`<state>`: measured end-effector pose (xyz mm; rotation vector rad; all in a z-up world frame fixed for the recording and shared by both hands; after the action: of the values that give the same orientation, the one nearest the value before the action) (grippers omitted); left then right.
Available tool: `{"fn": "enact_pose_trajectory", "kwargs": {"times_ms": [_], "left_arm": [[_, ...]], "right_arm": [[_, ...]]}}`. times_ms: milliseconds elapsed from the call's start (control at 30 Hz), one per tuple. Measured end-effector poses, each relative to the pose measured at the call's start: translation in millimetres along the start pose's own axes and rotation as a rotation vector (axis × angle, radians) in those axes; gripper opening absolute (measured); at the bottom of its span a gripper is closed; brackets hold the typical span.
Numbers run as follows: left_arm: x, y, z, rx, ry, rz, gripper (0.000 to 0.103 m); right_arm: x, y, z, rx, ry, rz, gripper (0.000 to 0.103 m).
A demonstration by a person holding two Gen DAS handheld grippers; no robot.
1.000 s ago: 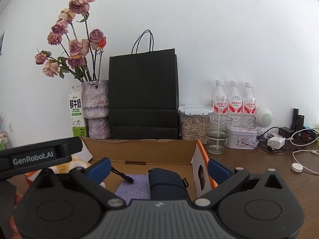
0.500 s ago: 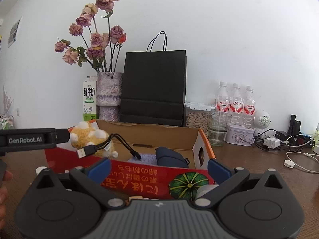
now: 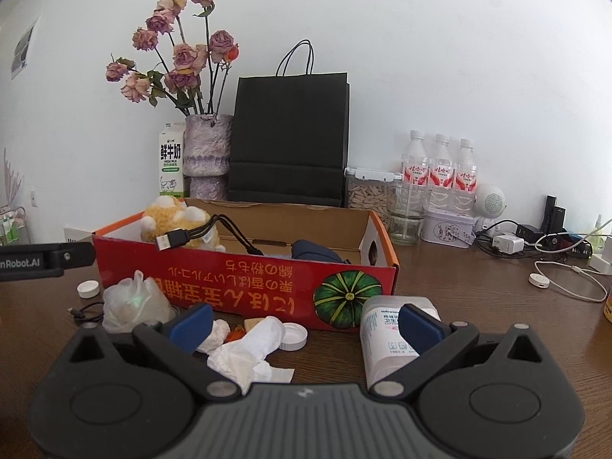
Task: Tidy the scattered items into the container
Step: 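Grasp the crumpled white tissue with the right tool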
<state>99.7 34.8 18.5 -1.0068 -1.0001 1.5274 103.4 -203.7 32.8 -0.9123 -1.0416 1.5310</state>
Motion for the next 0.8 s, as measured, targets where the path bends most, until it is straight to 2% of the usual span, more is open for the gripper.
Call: {"fn": "enact_pose_trajectory", "kwargs": {"times_ms": [333, 600, 800], "left_arm": [[2, 3, 10, -0.006, -0.007, -0.024, 0.103], [9, 3, 11, 0.007, -0.008, 0.001, 0.103], [11, 4, 9, 0.024, 0.005, 0.012, 0.103]], "right_arm": [[2, 6, 11, 0.026, -0.014, 0.009, 0.103], [0, 7, 6, 0.067, -0.010, -0.002, 0.103], [8, 9, 0, 0.110, -0.025, 0.045, 0.101]]}}
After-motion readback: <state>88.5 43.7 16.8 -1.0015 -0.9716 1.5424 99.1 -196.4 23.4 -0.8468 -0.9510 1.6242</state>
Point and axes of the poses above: each gripper's, at about its wrist camera, not at the fingertips, and z roughly against the way its jaws point, x to its left, y to its underside, the point moved 3 cm from there along -z, roughly the way its jaws point, and after that the axes turned 1 degree about z, right-handed, at the moved point
